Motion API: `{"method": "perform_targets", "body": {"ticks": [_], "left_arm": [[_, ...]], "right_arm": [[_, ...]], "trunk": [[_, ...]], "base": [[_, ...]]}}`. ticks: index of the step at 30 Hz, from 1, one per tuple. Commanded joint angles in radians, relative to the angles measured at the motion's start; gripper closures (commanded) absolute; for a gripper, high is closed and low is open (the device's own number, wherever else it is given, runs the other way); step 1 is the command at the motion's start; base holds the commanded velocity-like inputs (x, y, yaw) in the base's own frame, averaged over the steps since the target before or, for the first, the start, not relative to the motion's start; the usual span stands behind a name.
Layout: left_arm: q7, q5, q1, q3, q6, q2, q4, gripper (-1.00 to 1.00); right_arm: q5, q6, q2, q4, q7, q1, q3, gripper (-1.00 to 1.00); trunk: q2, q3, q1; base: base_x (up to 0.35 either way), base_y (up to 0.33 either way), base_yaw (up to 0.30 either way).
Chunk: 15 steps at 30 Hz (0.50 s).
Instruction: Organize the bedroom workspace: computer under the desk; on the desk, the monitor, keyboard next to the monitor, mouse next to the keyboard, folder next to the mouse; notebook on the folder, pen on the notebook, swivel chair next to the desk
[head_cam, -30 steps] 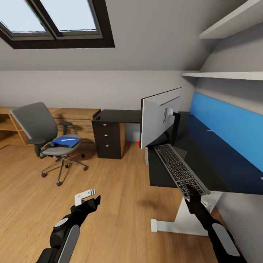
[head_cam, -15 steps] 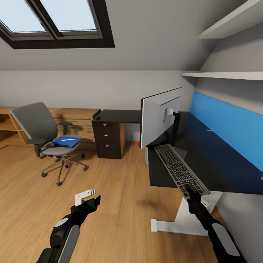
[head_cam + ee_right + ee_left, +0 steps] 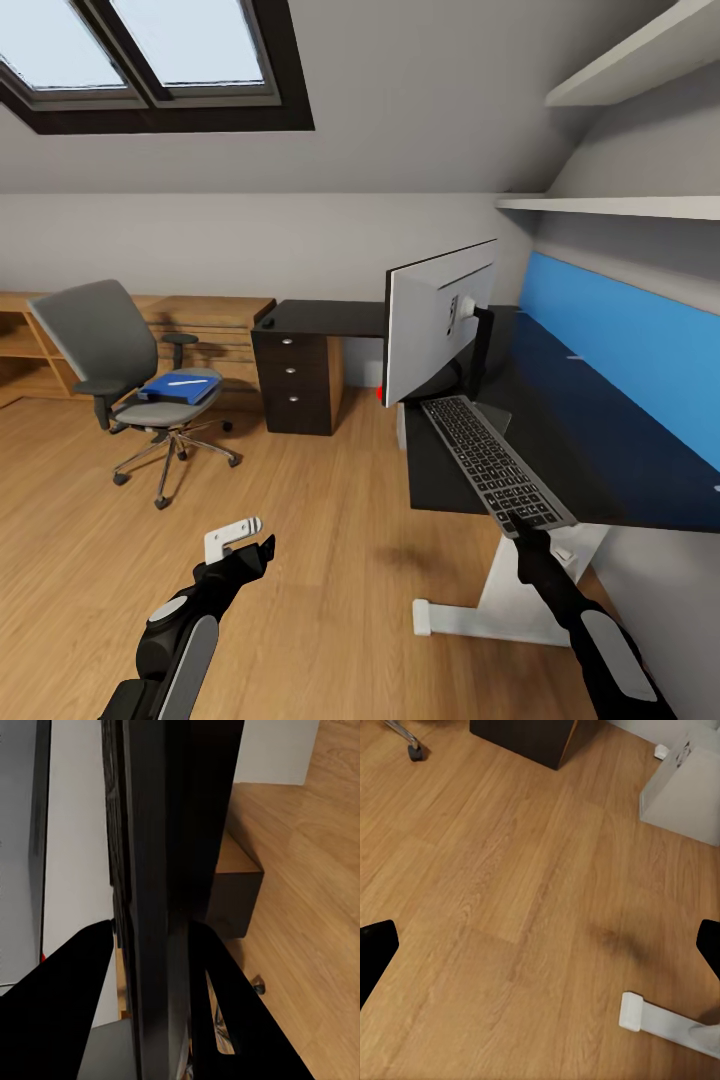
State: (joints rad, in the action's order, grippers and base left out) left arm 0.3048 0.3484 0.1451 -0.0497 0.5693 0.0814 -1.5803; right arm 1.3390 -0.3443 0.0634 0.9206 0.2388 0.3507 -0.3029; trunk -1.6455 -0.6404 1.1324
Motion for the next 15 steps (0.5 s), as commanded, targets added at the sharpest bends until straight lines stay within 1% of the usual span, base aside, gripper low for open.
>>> {"method": "perform_targets", "body": {"ticks": [1, 2, 6, 9, 13, 15], "left_arm": [[0.009, 0.011, 0.001, -0.001, 0.003, 0.000, -0.001, -1.00], [0.009, 0.011, 0.001, -0.001, 0.003, 0.000, -0.001, -1.00], [0.010, 0.011, 0.000, -0.001, 0.002, 0.000, -0.001, -1.00], [0.010, 0.011, 0.001, -0.001, 0.002, 0.000, -0.001, -1.00], [0.010, 0.011, 0.001, -0.001, 0.001, 0.000, -0.001, -1.00], [0.010, 0.011, 0.001, -0.001, 0.001, 0.000, -0.001, -1.00]], "right_arm": [[0.005, -0.007, 0.000, -0.001, 0.001, 0.001, -0.002, 1.00], [0.005, -0.007, 0.000, 0.000, 0.001, 0.001, -0.002, 1.00], [0.004, -0.007, 0.001, 0.001, 0.001, 0.001, -0.002, 1.00], [0.004, -0.007, 0.001, 0.002, 0.001, 0.001, -0.002, 1.00], [0.004, -0.007, 0.001, 0.002, 0.001, 0.001, -0.002, 1.00], [0.004, -0.007, 0.001, 0.002, 0.001, 0.001, -0.002, 1.00]], "trunk": [[0.000, -0.001, 0.000], [0.000, -0.001, 0.000], [0.028, 0.012, -0.015], [0.028, 0.012, -0.015], [0.056, 0.024, -0.031], [0.056, 0.024, -0.031]], "base": [[0.000, 0.000, 0.000], [0.000, 0.000, 0.000], [0.000, 0.000, 0.000], [0.000, 0.000, 0.000], [0.000, 0.000, 0.000], [0.000, 0.000, 0.000]]}}
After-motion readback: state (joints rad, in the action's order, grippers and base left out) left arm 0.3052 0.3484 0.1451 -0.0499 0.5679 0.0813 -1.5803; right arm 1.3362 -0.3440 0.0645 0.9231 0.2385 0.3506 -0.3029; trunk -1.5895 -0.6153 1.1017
